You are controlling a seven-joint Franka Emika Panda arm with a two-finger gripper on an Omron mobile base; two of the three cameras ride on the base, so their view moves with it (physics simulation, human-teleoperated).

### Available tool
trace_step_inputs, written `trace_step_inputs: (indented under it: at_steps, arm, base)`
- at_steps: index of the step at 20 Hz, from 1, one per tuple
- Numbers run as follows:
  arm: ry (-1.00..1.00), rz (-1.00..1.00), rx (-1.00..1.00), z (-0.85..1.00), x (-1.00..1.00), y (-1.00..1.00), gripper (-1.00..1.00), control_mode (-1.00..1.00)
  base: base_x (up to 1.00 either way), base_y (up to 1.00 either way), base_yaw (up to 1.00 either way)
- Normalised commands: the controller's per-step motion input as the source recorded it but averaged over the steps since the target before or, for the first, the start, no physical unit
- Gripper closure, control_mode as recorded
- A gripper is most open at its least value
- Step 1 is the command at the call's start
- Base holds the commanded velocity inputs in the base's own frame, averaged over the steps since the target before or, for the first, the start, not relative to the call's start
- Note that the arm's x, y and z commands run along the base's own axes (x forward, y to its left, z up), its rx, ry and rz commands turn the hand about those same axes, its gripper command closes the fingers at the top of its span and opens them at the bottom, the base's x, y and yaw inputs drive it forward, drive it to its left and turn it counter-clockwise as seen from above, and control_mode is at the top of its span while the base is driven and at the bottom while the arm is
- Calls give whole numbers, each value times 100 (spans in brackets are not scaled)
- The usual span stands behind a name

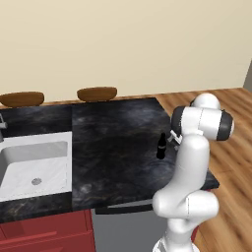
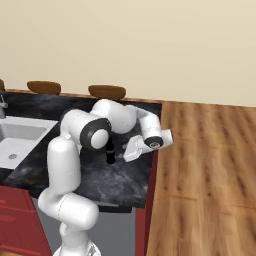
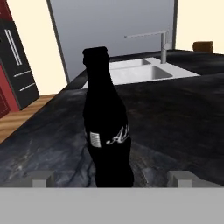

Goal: Pick the bottled drink from the counter and place it in the open cabinet.

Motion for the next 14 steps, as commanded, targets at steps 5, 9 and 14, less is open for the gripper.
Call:
trace_step_inputs:
  at_steps: [5, 9, 14]
  arm:
    - [-1, 1, 0, 0, -10, 6, -100, -100]
    - [0, 2, 0, 0, -21, 17, -100, -100]
    - [0, 1, 0, 0, -9, 20, -100, -100]
  base:
    - [0, 0, 0]
    - [0, 0, 0]
    - [0, 0, 0]
